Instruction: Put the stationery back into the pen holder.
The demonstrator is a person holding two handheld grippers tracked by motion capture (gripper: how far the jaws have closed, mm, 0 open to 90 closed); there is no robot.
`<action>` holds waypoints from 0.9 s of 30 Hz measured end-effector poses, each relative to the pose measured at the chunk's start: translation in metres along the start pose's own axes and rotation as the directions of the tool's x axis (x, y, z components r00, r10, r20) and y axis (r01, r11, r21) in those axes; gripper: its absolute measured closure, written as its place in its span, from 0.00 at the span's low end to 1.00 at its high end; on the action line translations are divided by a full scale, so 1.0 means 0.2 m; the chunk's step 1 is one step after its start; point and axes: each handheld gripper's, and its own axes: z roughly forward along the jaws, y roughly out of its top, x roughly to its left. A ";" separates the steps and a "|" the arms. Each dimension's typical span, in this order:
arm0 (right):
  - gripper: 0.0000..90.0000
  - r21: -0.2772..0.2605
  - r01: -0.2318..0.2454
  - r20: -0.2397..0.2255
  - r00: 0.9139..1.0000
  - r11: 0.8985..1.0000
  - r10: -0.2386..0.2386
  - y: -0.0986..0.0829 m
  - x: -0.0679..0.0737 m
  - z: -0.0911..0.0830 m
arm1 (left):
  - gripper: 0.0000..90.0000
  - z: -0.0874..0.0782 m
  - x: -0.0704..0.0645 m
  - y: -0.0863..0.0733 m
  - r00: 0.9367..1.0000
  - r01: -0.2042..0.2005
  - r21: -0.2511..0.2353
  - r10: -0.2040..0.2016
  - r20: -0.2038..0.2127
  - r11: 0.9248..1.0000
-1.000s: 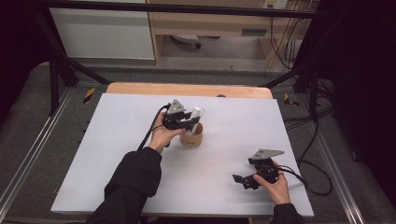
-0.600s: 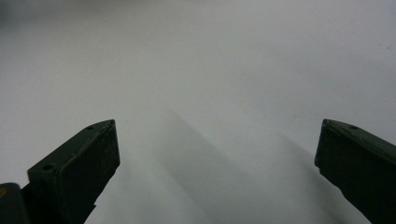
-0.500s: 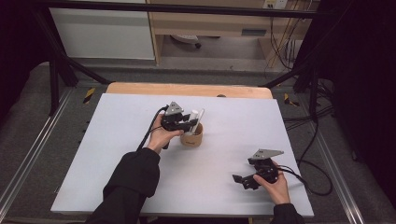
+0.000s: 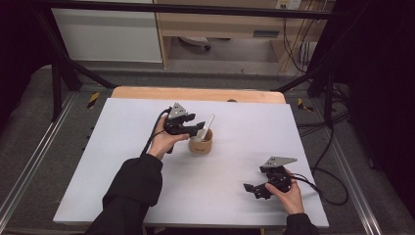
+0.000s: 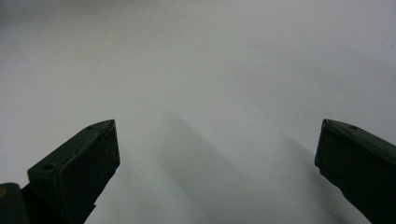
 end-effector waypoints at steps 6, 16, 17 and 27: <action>0.01 0.001 0.000 0.000 1.000 1.000 0.000 0.00 0.00 0.00 | 0.34 -0.11 0.02 0.04 1.000 -0.005 0.022 0.005 -0.007 1.000; 0.01 0.002 0.001 0.004 1.000 1.000 -0.001 0.00 0.00 0.00 | 0.19 -0.34 0.06 0.03 0.998 -0.031 0.091 0.036 -0.052 0.995; 0.01 0.004 0.002 0.003 1.000 1.000 -0.002 0.00 0.00 0.00 | 0.18 -0.36 0.06 0.02 0.998 -0.028 0.100 0.034 -0.054 0.995; 0.01 0.004 0.007 0.004 1.000 1.000 -0.007 0.00 0.00 0.00 | 0.11 -0.53 0.09 -0.20 0.997 0.015 0.147 -0.004 -0.076 0.989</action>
